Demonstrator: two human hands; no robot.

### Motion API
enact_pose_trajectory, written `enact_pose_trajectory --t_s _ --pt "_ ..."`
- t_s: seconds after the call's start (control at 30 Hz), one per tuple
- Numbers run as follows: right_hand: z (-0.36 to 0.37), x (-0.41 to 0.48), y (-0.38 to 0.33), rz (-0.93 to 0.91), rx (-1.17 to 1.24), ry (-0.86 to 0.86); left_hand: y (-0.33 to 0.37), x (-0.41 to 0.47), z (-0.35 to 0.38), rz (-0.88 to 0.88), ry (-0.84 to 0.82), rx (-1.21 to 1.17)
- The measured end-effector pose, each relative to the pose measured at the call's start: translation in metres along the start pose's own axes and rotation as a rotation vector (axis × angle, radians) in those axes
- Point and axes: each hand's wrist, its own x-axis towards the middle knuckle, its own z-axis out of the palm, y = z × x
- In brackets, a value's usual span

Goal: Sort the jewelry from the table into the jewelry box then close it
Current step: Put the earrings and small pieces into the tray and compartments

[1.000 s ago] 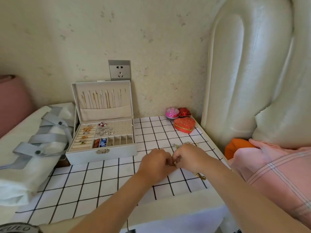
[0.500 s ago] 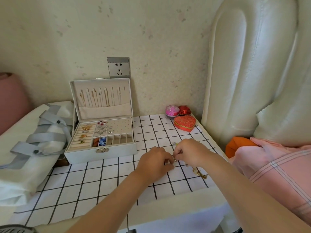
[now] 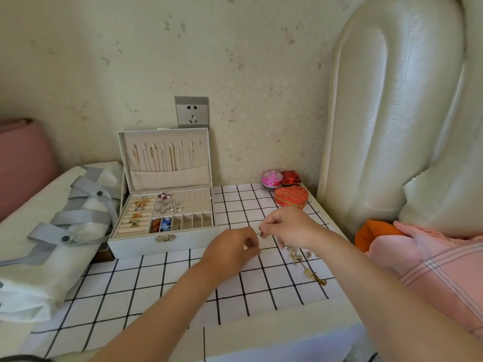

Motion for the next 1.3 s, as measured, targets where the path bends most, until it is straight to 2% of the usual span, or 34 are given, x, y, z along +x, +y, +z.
enact_pose_trajectory --t_s 0.23,0.5,0.77,1.07,1.2,1.3 --pt "0.013 0.030 -0.050 -0.076 0.099 0.085 -0.021 -0.004 -0.072 -0.075 0.180 -0.130" --pt "0.063 0.088 -0.095 -0.101 0.153 0.103 -0.076 -0.007 -0.128 -0.228 0.370 -0.318" --pt "0.100 0.137 -0.104 -0.193 -0.009 0.023 -0.105 0.000 -0.149 -0.404 0.353 -0.610" --pt "0.099 0.162 -0.111 -0.197 -0.208 -0.005 -0.116 0.010 -0.153 -0.550 0.355 -0.844" --pt "0.090 0.157 -0.134 -0.292 0.000 -0.061 -0.119 0.012 -0.153 -0.611 0.351 -0.928" --pt "0.087 0.150 -0.151 -0.290 0.135 -0.137 -0.120 0.013 -0.156 -0.635 0.347 -0.992"
